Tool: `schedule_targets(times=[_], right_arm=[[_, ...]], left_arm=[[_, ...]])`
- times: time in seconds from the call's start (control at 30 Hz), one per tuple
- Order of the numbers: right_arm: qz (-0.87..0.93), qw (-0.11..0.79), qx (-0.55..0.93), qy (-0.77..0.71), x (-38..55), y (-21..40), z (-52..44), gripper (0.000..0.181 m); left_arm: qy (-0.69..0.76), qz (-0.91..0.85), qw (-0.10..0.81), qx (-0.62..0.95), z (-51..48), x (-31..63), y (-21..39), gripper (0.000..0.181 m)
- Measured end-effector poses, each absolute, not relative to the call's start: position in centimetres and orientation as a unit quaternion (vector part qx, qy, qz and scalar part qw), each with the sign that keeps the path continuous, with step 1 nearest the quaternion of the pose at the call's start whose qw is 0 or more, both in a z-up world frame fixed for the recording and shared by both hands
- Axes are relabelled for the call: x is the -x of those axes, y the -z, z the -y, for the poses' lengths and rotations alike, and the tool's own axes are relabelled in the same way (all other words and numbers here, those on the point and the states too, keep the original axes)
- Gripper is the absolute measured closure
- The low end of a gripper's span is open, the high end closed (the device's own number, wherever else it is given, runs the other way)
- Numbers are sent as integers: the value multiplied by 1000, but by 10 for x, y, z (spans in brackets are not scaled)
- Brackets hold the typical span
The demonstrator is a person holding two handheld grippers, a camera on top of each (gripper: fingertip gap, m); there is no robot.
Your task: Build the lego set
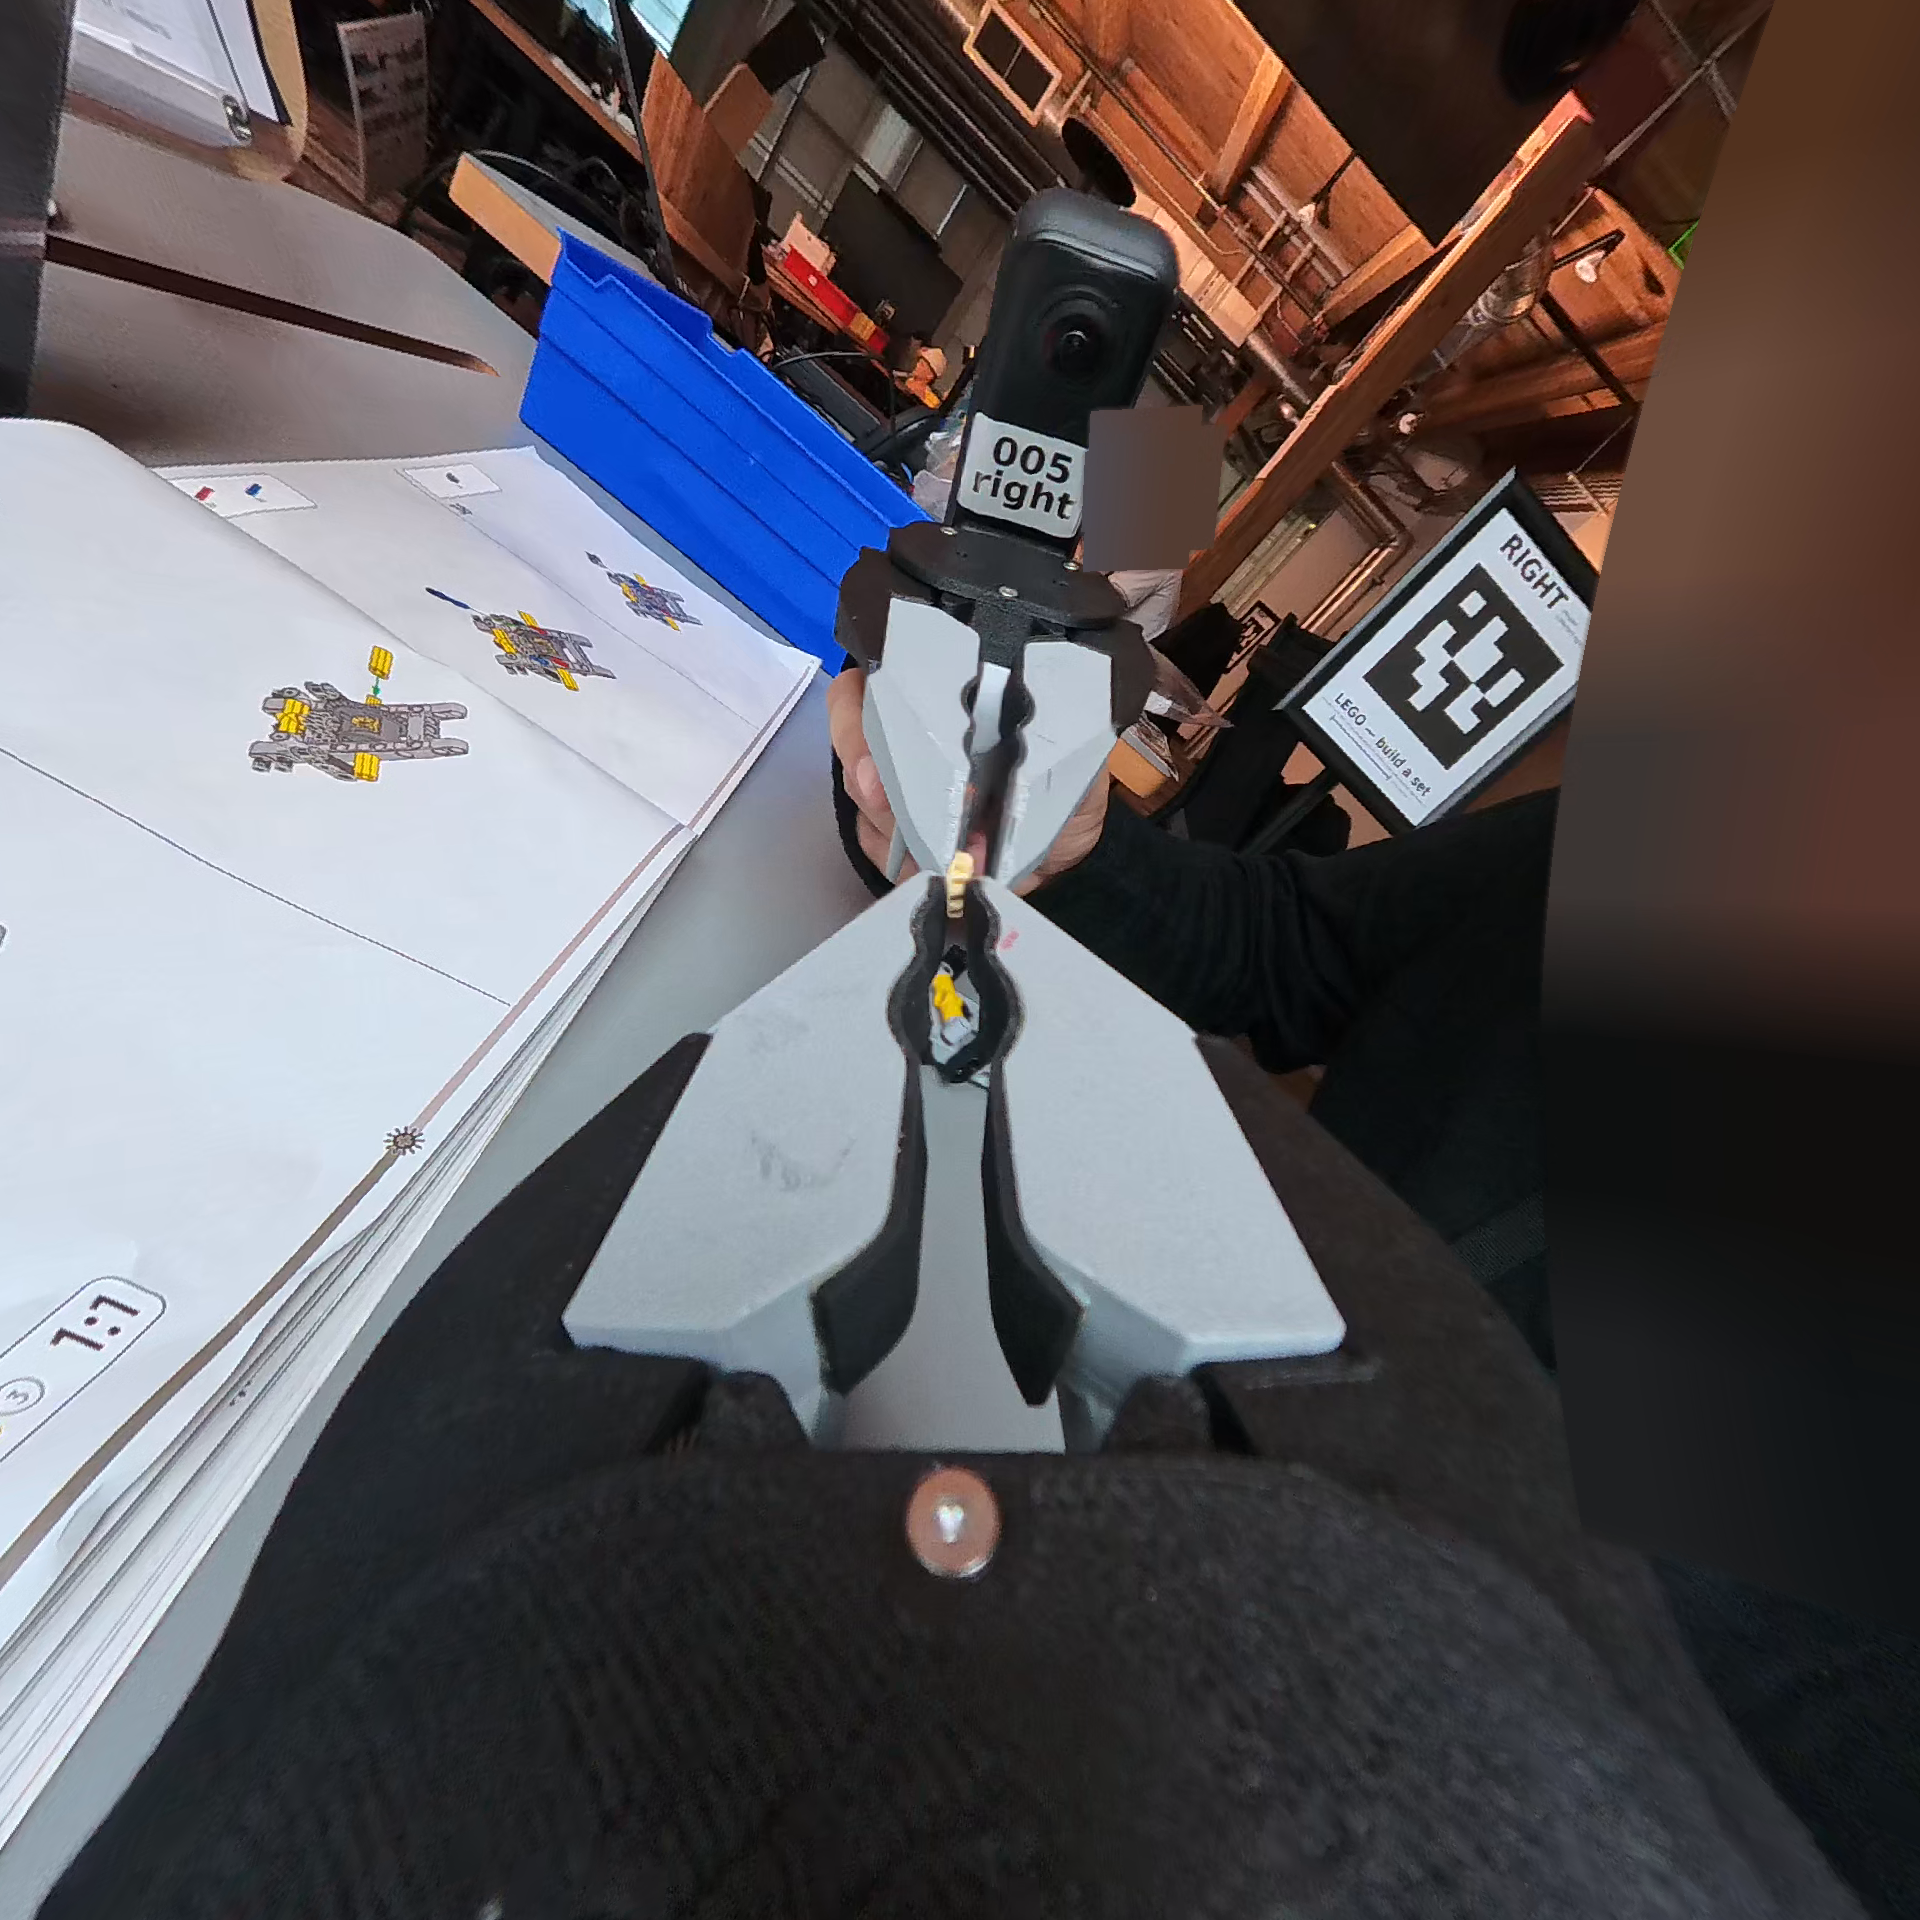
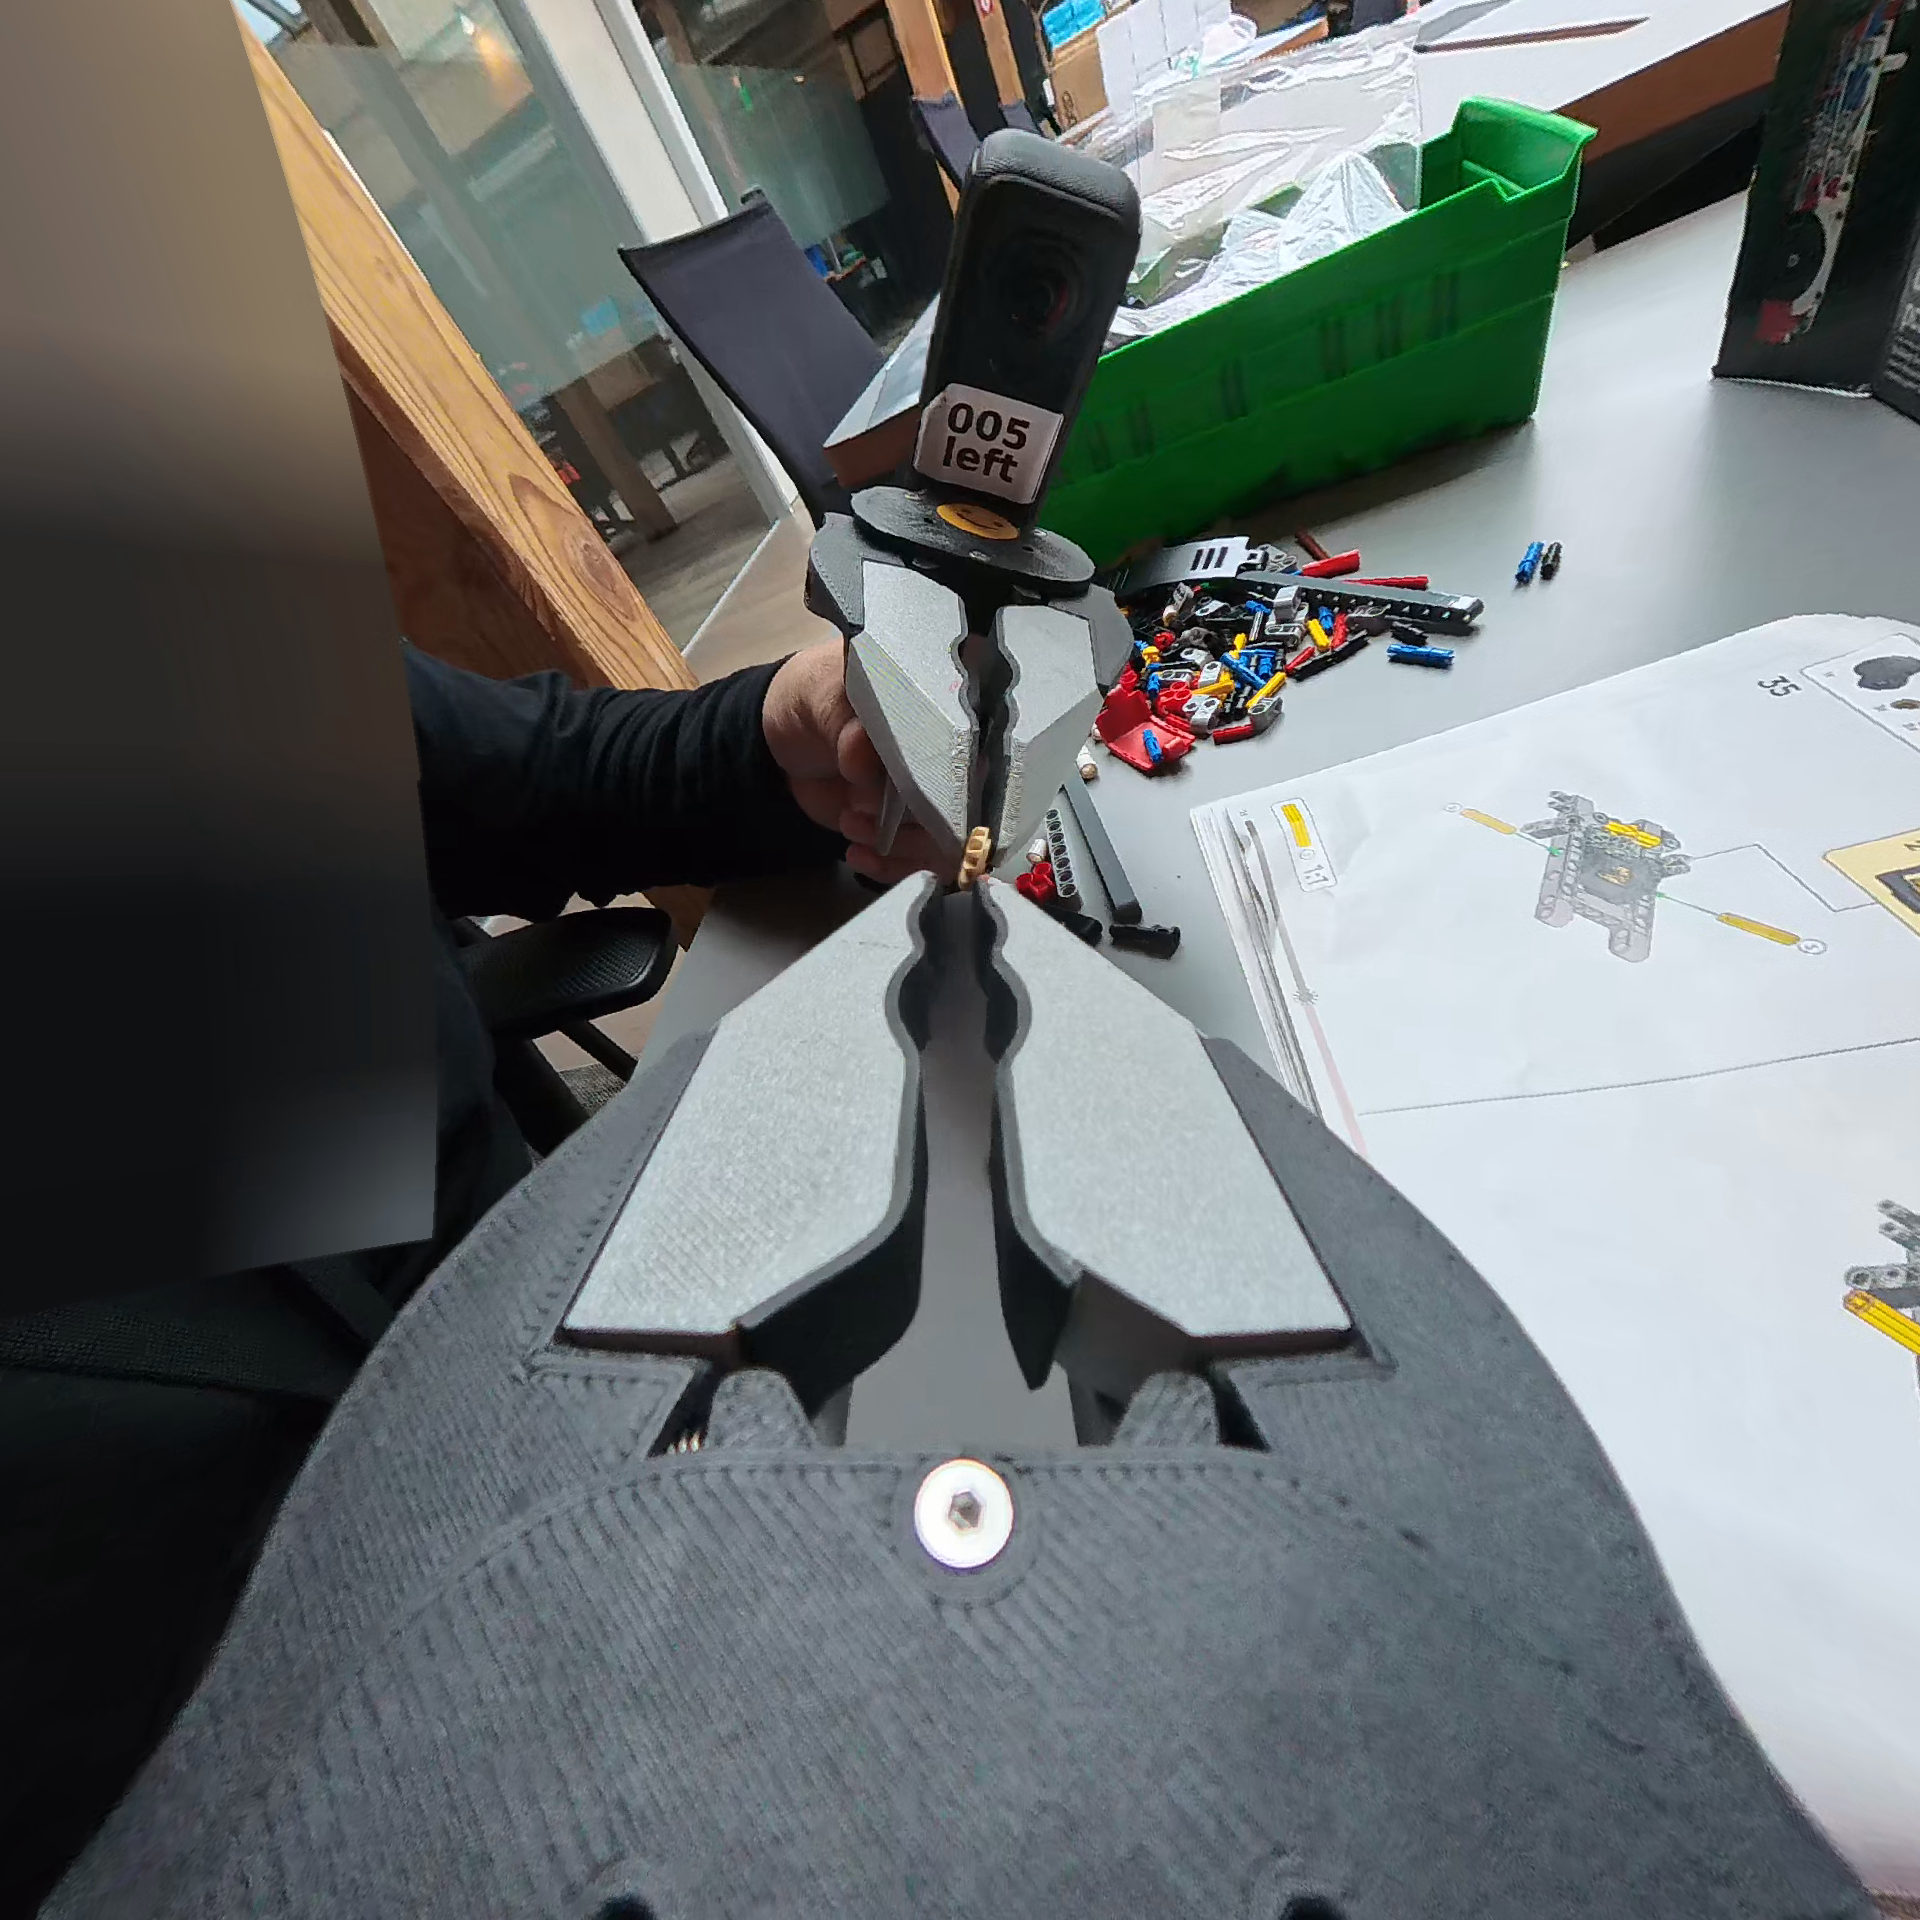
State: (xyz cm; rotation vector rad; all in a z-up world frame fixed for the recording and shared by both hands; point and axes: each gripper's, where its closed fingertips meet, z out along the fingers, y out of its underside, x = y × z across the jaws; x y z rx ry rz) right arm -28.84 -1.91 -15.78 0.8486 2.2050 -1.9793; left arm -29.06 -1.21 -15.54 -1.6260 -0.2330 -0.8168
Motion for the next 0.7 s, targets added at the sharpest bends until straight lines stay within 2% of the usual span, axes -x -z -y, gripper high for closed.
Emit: schedule_targets(times=[0.7], right_arm=[[-704,25,-288,649,293,159,18,181]], left_arm=[[343,105,613,704,11,292,155,181]])
